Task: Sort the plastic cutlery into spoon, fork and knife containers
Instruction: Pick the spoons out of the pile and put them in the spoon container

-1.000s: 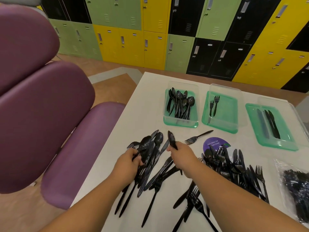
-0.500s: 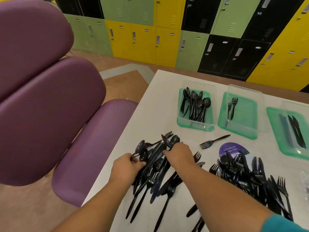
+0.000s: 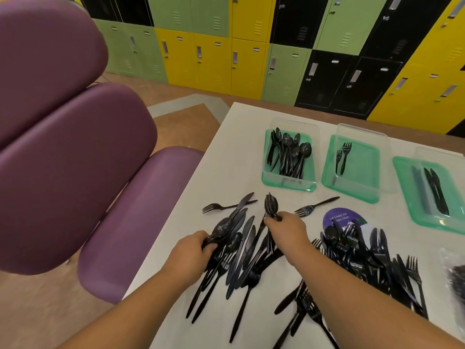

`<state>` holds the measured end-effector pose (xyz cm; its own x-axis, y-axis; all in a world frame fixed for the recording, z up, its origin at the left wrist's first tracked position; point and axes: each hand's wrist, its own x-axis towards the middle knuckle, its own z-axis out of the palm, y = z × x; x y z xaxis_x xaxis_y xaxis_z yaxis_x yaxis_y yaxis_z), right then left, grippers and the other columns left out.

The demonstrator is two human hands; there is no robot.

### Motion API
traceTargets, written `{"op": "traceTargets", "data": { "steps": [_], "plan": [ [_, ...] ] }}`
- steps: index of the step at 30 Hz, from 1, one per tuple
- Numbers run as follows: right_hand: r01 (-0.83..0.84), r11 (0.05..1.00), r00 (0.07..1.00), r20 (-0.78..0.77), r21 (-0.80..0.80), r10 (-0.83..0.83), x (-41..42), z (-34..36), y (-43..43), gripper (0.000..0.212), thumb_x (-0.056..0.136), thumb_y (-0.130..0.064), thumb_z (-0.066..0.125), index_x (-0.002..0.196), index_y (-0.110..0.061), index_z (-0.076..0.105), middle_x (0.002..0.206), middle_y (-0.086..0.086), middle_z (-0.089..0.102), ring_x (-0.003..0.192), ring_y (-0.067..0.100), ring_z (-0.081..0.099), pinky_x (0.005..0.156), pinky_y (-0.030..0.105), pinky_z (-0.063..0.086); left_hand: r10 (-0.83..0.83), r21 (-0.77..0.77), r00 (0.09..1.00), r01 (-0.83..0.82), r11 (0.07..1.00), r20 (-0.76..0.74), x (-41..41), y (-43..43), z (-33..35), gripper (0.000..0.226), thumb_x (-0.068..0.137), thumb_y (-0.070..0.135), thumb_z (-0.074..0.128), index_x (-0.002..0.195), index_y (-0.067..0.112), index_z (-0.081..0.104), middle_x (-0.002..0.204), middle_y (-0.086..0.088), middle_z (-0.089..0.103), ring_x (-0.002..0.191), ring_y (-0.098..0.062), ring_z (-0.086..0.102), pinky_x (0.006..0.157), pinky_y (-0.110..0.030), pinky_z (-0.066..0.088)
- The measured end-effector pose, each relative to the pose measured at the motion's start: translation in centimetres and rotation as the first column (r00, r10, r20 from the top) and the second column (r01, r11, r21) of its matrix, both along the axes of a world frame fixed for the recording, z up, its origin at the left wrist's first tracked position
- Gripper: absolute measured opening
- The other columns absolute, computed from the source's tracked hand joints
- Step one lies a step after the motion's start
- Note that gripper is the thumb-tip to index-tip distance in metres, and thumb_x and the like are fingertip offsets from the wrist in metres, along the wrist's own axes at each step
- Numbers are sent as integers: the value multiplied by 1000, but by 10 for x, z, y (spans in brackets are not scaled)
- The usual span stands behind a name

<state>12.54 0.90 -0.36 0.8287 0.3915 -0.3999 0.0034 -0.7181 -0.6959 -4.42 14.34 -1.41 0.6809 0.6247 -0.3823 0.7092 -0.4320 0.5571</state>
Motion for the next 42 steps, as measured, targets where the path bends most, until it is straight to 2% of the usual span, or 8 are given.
{"op": "traceTargets", "data": {
  "steps": [4,9,17,19,25,31,38,42],
  "plan": [
    [39,999,999,-15,27,-38,-4,3,-18,30,89,-24,57,61,-11,52,60,4,51,62,21,47,54,29,33,-22,41,999,24,999,-32,-2,-14,1,16,86,39,65,90,25,58,77,9,60,69,-6,56,56,-17,41],
    [60,997,998,-22,55,-59,-9,8,-41,24,90,-25,58,80,-4,64,67,5,58,66,19,52,52,26,36,-32,124,996,42,991,-82,-3,-27,-1,26,82,45,66,96,23,64,79,8,59,74,-11,57,64,-22,43],
    [91,994,996,-21,66,-90,-6,19,-75,22,91,-27,59,79,-9,59,73,5,57,73,21,54,63,29,44,-20,85,996,27,996,-85,3,-29,7,13,86,37,62,84,24,58,71,6,58,71,-15,58,61,-24,44],
    [101,991,993,-70,91,-95,-5,21,-79,19,92,-28,58,83,-12,57,74,4,56,75,21,55,71,34,49,-33,63,998,37,997,-62,2,-27,8,11,88,34,59,88,23,58,71,6,58,70,-14,58,59,-24,44],
    [34,994,987,-162,106,-17,-2,24,-83,17,95,-30,52,93,-16,62,88,6,60,77,15,55,61,26,41,-92,-24,996,92,995,19,6,-26,15,12,96,24,46,99,18,56,70,3,57,60,-12,52,53,-27,40],
    [12,992,980,-201,129,14,4,20,-82,23,96,-30,51,75,-23,57,69,-1,49,59,13,44,53,24,32,-177,-84,984,179,980,26,16,-26,16,13,99,22,43,106,16,52,77,5,55,65,-8,49,55,-20,36],
    [1,992,976,-217,127,27,3,11,-84,22,97,-31,51,82,-19,60,68,-1,50,62,12,45,56,24,33,-149,1,989,150,989,-10,26,-27,14,28,98,22,46,125,21,51,88,6,56,73,-10,51,60,-20,38],
    [-18,990,972,-230,138,49,-2,14,-77,22,99,-32,46,84,-19,57,71,-2,50,64,12,46,62,26,37,-115,-121,990,125,985,84,40,-36,18,18,99,14,41,96,24,55,76,4,56,64,-9,51,57,-21,43]
  ]
}}
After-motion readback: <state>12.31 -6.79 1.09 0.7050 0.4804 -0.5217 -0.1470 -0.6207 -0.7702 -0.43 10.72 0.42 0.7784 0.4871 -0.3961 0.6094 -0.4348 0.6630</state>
